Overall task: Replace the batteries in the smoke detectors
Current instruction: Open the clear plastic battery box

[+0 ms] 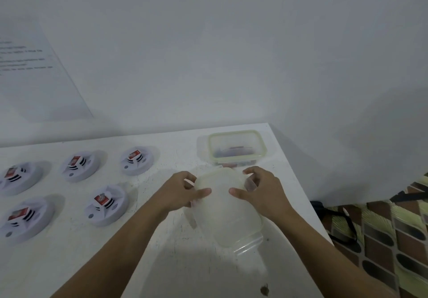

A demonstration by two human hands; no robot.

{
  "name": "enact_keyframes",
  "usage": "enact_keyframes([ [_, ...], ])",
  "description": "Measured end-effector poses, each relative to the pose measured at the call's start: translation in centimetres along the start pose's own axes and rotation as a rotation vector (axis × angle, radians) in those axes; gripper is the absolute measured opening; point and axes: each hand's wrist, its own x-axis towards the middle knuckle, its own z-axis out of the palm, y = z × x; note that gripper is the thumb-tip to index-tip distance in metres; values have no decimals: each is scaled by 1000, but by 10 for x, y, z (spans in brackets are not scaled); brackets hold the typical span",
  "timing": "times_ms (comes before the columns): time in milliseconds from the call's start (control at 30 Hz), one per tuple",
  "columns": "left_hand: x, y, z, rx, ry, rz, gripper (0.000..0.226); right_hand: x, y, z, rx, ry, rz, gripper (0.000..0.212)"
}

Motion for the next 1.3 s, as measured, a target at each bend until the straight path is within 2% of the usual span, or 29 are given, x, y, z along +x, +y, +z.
enact_keyframes([
  [100, -1, -8, 7, -55, -10, -58, 51, 1, 0, 1, 18, 5, 45, 57],
  [200, -8, -15, 12, -122, 47, -48, 49, 6, -4, 0, 27, 19, 34, 38],
  [333, -17, -22, 13, -156, 55, -6, 68, 19, -16, -2, -127, 23, -109, 16],
  [400, -20, -24, 16, -162, 45, 4, 59, 23, -19, 3, -207, -10, -175, 14],
  [500, -21, -29, 20, -161, 123, 6, 49, 22, -22, 11, -367, -40, -307, 29],
  [667, -24, -24, 22, -175, 158, 92, 45, -6, -30, 2, -582, -250, -336, 100],
  [767, -25, -19, 20, -144, 219, 80, 39, -14, -26, -2, -700, -307, -374, 122],
  [900, -23, -21, 16, -119, 208, 63, 36, -12, -21, 3, -715, -303, -413, 126],
  [1100, -24, -30, 12, -116, 144, 33, 36, -9, -11, 13, -682, -303, -435, 117],
  [1233, -28, -22, 4, -89, 146, 72, 15, -11, -11, 8, -641, -321, -466, 113],
  [1300, -30, -12, -1, -93, 142, 92, 15, -12, -15, 4, -596, -317, -484, 112],
])
